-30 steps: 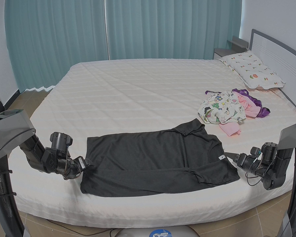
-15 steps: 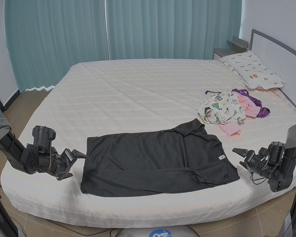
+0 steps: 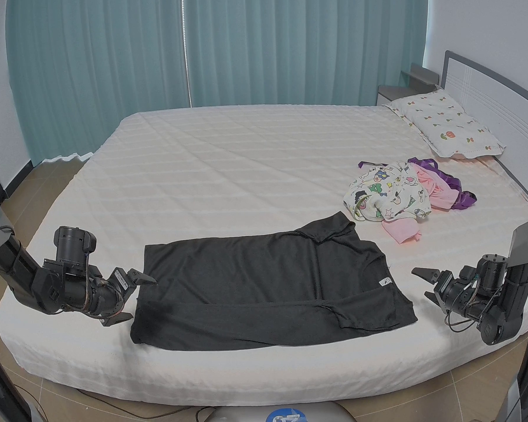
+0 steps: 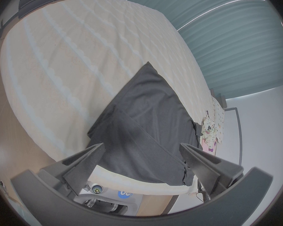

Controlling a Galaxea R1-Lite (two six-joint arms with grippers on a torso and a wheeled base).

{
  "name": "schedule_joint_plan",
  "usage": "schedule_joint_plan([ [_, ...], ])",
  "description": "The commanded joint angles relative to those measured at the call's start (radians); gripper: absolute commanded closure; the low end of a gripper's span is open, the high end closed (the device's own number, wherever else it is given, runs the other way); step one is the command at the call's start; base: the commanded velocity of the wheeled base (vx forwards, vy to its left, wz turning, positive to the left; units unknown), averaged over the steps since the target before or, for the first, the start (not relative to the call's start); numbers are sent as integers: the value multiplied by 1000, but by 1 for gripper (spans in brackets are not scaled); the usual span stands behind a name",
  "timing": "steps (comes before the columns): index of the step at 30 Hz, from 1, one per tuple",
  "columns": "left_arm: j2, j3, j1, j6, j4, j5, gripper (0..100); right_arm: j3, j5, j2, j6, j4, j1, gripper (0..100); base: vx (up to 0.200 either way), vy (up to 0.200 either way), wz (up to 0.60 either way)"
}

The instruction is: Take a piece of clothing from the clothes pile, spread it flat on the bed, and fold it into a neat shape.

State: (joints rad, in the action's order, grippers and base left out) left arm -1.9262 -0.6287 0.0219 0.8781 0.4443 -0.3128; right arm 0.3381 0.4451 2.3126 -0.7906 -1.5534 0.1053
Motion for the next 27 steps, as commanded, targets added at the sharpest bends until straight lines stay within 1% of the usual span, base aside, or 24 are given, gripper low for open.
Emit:
schedule_joint_plan([
  [1,-1,-6,-4,-1,1,3,0,-8,1,1,1,-14,-4,0,0,0,0],
  [4,-1,-12,-10,5,1,3,0,-11,1,1,1,-14,-4,0,0,0,0],
  [7,-4,-19,-10,38,2,3,0,-13,0,1,1,-14,-6,0,0,0,0],
  [17,-19,-32,-10,55,1,4,0,-27,1,1,2,-14,-7,0,0,0,0],
  [21,-19,-34,-23,62,2,-5,0,-28,1,1,1,-14,-16,0,0,0,0],
  [27,-24,-39,-34,62,2,-6,0,-31,0,1,1,-14,-19,0,0,200,0],
])
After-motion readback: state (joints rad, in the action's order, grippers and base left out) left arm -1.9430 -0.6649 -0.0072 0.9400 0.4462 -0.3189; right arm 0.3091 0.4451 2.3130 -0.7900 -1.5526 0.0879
